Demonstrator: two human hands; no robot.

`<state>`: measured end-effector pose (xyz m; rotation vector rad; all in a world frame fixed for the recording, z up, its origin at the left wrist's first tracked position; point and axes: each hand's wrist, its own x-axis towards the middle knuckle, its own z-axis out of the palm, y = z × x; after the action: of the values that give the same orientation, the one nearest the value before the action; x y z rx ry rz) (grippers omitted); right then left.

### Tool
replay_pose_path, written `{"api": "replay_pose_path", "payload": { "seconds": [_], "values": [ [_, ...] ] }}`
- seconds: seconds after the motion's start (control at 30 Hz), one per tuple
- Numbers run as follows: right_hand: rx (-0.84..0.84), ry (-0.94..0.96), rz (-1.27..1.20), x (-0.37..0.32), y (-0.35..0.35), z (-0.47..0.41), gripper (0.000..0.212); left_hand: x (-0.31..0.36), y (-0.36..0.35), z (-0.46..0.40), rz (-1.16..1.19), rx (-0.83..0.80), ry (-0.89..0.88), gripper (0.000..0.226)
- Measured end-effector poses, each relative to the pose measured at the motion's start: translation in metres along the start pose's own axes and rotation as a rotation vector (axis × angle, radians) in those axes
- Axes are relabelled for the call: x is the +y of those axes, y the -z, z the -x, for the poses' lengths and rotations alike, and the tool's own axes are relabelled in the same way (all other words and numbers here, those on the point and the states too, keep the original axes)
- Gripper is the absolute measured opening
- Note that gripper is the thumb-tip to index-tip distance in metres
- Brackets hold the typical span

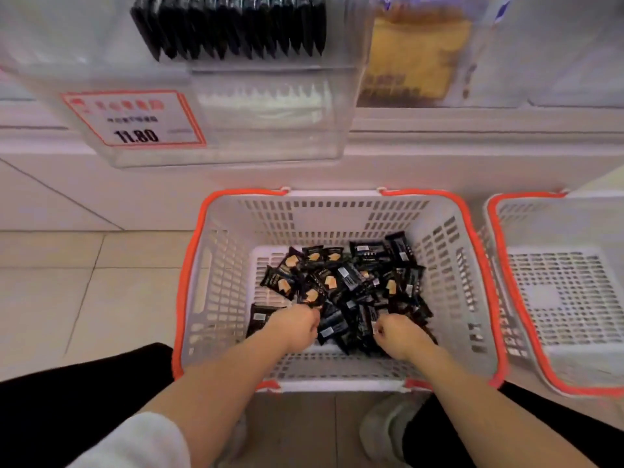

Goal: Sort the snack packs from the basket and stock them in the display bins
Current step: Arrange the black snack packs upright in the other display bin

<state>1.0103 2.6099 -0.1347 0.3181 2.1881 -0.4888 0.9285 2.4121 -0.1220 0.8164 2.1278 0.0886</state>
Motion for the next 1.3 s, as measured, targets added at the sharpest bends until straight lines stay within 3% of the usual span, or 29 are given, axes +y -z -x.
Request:
{"api": "replay_pose_path", "payload": {
  "seconds": [0.17, 0.23, 0.3, 0.57, 0.7, 0.77, 0.83, 0.93, 1.03, 1.1, 1.2, 1.3],
  "values": [
    [-0.079, -0.152, -0.200, -0.002, -0.020, -0.040, 0.028, 0.000, -0.044, -0.020, 0.067, -0.111, 0.161, 0.024],
    [-0.091, -0.219, -0.257, -0.005, -0.028, -0.052, 0.051, -0.003, -0.056, -0.026, 0.073, -0.124, 0.178, 0.029],
    [-0.042, -0.284, -0.304, -0.006, -0.031, -0.059, 0.058, -0.004, -0.063, -0.031, 0.120, -0.092, 0.190, 0.036],
    [-0.030, -0.329, -0.650, 0.008, -0.024, -0.062, 0.052, -0.011, -0.059, -0.061, 0.206, 0.174, 0.451, 0.047],
    [-0.048, -0.360, -1.101, 0.001, -0.010, -0.049, 0.017, -0.014, -0.061, -0.078, 0.475, 0.100, 0.623, 0.057],
    [-0.063, -0.436, -1.439, -0.003, -0.001, -0.044, 0.017, -0.016, -0.067, -0.084, 0.551, 0.058, 0.595, 0.056],
    [-0.065, -0.444, -1.611, -0.003, 0.003, -0.039, 0.028, -0.022, -0.073, -0.085, 0.541, 0.050, 0.555, 0.054],
    [-0.057, -0.345, -1.691, 0.002, 0.006, -0.028, 0.036, -0.036, -0.078, -0.079, 0.430, -0.070, 0.433, 0.058],
    [-0.047, -0.295, -1.673, 0.004, 0.005, -0.022, 0.037, -0.045, -0.076, -0.071, 0.252, -0.123, 0.313, 0.040],
    [-0.045, -0.282, -1.613, 0.003, 0.005, -0.018, 0.042, -0.045, -0.070, -0.065, 0.368, -0.024, 0.270, 0.030],
    [-0.056, -0.159, -1.657, -0.002, 0.004, -0.010, 0.022, -0.040, -0.054, -0.052, 0.807, 0.147, 0.298, 0.028],
    [-0.054, -0.044, -1.697, -0.017, 0.000, 0.000, 0.020, -0.034, -0.042, -0.039, 1.172, 0.200, 0.366, 0.015]
  ]
}}
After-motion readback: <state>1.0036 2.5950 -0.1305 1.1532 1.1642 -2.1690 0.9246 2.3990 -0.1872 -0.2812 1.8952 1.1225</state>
